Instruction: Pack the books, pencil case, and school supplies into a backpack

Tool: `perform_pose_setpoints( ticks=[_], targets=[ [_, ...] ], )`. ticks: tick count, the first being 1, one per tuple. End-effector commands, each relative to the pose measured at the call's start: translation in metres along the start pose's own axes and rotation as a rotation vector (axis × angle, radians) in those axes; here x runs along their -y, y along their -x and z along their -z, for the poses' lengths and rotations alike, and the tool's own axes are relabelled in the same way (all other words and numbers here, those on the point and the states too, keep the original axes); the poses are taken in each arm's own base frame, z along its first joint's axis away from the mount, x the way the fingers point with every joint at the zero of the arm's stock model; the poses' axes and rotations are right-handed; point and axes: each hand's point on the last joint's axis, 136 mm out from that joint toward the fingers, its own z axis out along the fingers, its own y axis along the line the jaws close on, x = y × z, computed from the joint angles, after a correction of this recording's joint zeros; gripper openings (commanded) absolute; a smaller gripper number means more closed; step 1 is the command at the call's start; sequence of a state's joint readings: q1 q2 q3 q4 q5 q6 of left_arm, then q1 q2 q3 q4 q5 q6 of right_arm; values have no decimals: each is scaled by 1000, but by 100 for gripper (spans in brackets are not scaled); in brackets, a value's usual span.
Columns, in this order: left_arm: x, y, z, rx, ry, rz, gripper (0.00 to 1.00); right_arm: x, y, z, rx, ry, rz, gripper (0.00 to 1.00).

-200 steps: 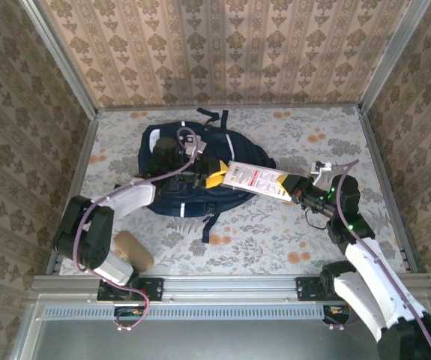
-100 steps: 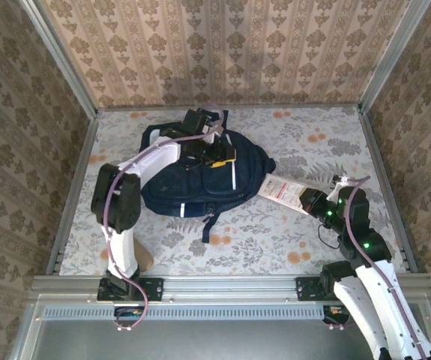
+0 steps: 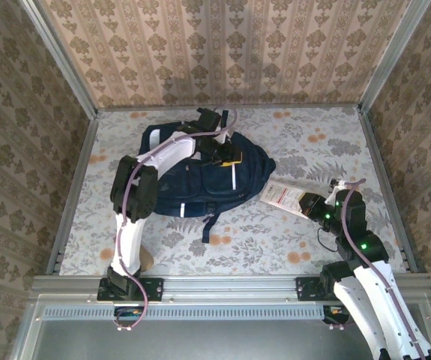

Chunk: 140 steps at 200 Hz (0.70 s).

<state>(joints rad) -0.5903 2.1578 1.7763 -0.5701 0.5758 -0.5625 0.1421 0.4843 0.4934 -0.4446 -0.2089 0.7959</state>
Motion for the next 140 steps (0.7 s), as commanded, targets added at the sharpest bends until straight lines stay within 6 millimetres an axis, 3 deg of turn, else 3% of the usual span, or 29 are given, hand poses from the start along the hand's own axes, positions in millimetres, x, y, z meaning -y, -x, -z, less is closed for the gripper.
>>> perform_pose_setpoints(
  ticks=[1,31,43,50,72,105,140],
  targets=[
    [-5,-2,-11,-33,38,-5,31,-7,5,-2,26,38,-1,0],
    [-10,-4,-19,-65,87,-32,11,-9,8,2,41,35,12,0],
    [-1,-5,-14,-84,76,-65,0,-6,14,7,63,-2,33,0],
    [8,-5,-6,-86,68,-96,0,-6,20,11,82,-24,51,0],
    [45,-3,35,-58,45,-223,0,-4,40,26,162,-101,82,0],
    [102,-14,114,-2,-19,-373,0,-35,67,46,239,-41,122,0],
    [126,-36,185,79,-36,-475,0,-63,70,56,240,72,158,0]
  ],
)
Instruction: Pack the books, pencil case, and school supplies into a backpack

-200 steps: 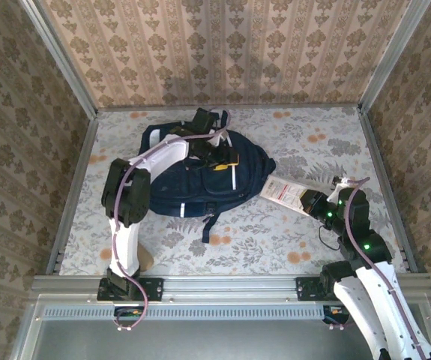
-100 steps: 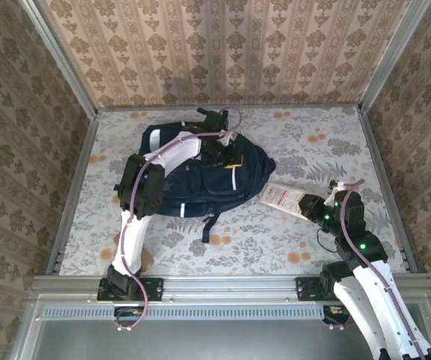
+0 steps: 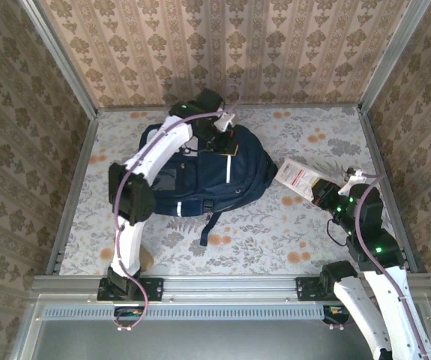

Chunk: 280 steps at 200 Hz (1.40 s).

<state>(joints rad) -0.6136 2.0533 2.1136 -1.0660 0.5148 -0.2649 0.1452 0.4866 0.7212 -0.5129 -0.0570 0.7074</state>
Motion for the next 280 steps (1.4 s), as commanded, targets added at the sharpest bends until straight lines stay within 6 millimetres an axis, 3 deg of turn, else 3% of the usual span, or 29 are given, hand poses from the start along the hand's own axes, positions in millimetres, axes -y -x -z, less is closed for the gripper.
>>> perform_pose_setpoints(
  ticks=[1,17,44,53,94,139,182,234,264,280],
  targets=[
    [55,-8,92,137,-82,-187,0,-20,11,7,29,79,38,0],
    [56,-11,117,209,-123,-186,0,-26,1,2,-3,140,4,0],
    [72,-13,154,333,-352,-178,0,-43,-23,-6,-88,300,-59,0],
    [66,-11,167,368,-395,-164,0,-45,-30,-9,-116,327,-78,0],
    [78,-22,180,365,-527,-217,0,-74,-48,-16,-226,522,-155,0],
    [88,-13,188,375,-582,-220,0,-98,-66,-43,-256,536,-190,0],
    [100,-13,194,375,-615,-250,0,-123,-78,-92,-231,466,-216,0],
    [106,-6,194,375,-637,-263,0,-173,-129,-166,-282,397,-133,3],
    [103,-1,189,366,-642,-253,0,-204,-164,-209,-360,419,-81,15],
    [100,2,186,370,-633,-244,0,-206,-179,-228,-391,377,-38,31]
  ],
)
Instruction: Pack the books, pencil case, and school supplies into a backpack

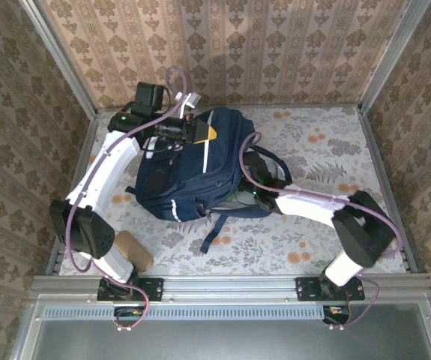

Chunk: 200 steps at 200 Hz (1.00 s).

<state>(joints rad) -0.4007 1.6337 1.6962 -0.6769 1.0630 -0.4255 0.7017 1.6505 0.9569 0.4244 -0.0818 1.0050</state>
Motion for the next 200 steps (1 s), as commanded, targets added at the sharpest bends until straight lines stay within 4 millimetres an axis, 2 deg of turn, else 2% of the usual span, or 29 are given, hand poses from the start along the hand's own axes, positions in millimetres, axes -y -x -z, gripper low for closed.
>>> perform_pose_setpoints(
  ticks=[1,12,23,43,57,77,83,87,109,131,137,146,165,181,200],
  targets=[
    [66,23,16,54,-161,-236,0,-14,6,-27,10,8,65,32],
    [61,25,15,58,-153,-227,0,-10,7,-33,6,-13,87,43],
    [55,28,15,64,-138,-215,0,-8,12,-28,27,-23,115,52],
    [38,33,18,81,-86,-182,0,-14,25,0,79,-4,186,73],
    [18,36,20,95,-33,-143,0,-16,36,26,123,-7,228,82],
    [-13,40,20,119,43,-84,0,-9,45,61,179,-22,261,89],
    [-22,40,19,120,60,-68,0,1,43,64,174,-48,263,89],
    [-26,40,17,118,66,-58,0,-3,48,75,191,-39,264,89],
    [-51,40,4,103,94,0,0,25,56,100,217,-147,247,89],
    [-65,41,-12,85,128,21,3,53,68,132,289,-327,298,89],
    [-68,40,-16,77,139,29,7,61,71,142,311,-372,312,88],
    [-72,40,-22,67,166,38,20,69,75,155,341,-424,330,87],
    [-80,39,-26,73,265,56,42,81,77,177,382,-492,348,85],
    [-84,36,-17,95,342,87,54,87,77,191,405,-523,355,84],
    [-87,29,6,146,467,102,65,97,78,208,429,-581,380,84]
  ],
)
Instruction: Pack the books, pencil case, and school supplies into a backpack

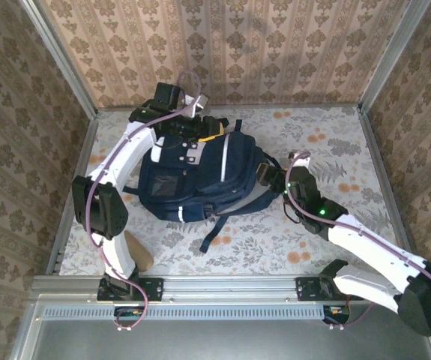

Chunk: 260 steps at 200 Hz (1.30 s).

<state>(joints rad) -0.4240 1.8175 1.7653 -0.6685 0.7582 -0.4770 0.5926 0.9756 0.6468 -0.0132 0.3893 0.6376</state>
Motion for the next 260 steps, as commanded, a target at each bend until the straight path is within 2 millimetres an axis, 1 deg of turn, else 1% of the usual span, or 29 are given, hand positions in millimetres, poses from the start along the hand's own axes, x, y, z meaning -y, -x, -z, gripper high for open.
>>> perform_pose_setpoints(
  ticks=[1,9,14,21,29,31,37,45,61,68,77,84,94,108,124,145,170,186,217,235,260],
  targets=[
    [0,5,40,118,172,-8,66,31,8,13,56,-133,67,84],
    [-5,-1,51,129,225,9,73,33,9,17,62,-135,87,83],
    [-8,-6,58,136,256,21,79,33,9,19,60,-133,99,83],
    [-14,-13,68,149,300,35,86,35,8,22,56,-134,106,82],
    [-22,-22,83,171,366,55,98,35,8,26,51,-124,111,82],
    [-24,-25,86,177,380,63,99,34,7,26,49,-120,115,82],
    [-30,-32,97,208,411,85,100,33,6,29,42,-106,128,81],
    [-42,-43,114,265,456,155,100,31,4,31,28,-91,148,81],
    [-78,-73,149,378,526,413,100,27,-1,34,3,-71,187,81],
    [-96,-92,158,392,555,541,100,26,-4,34,-9,-69,204,81],
    [-116,-119,165,363,605,669,100,25,-7,34,-22,-60,219,81],
    [-128,-140,172,331,672,731,100,24,-12,34,-37,-52,229,81],
    [-143,-170,187,285,814,782,100,24,-16,33,-54,-48,237,82],
    [-157,-202,201,216,950,812,100,26,-21,32,-67,-54,247,82],
    [-169,-238,207,123,1026,885,100,27,-24,32,-71,-54,250,82],
    [-182,-280,201,30,1061,993,100,28,-24,33,-68,-54,249,82],
    [-191,-316,194,-27,1093,1073,100,31,-24,34,-55,-58,247,83],
    [-196,-331,190,-44,1102,1103,100,32,-23,35,-46,-58,247,83],
    [-207,-348,185,-65,1138,1141,100,32,-22,36,-37,-57,246,84],
    [-214,-354,181,-61,1143,1156,100,31,-22,36,-30,-46,240,84],
    [-224,-352,173,-35,1122,1151,100,26,-23,35,-24,-15,229,84]
  ],
)
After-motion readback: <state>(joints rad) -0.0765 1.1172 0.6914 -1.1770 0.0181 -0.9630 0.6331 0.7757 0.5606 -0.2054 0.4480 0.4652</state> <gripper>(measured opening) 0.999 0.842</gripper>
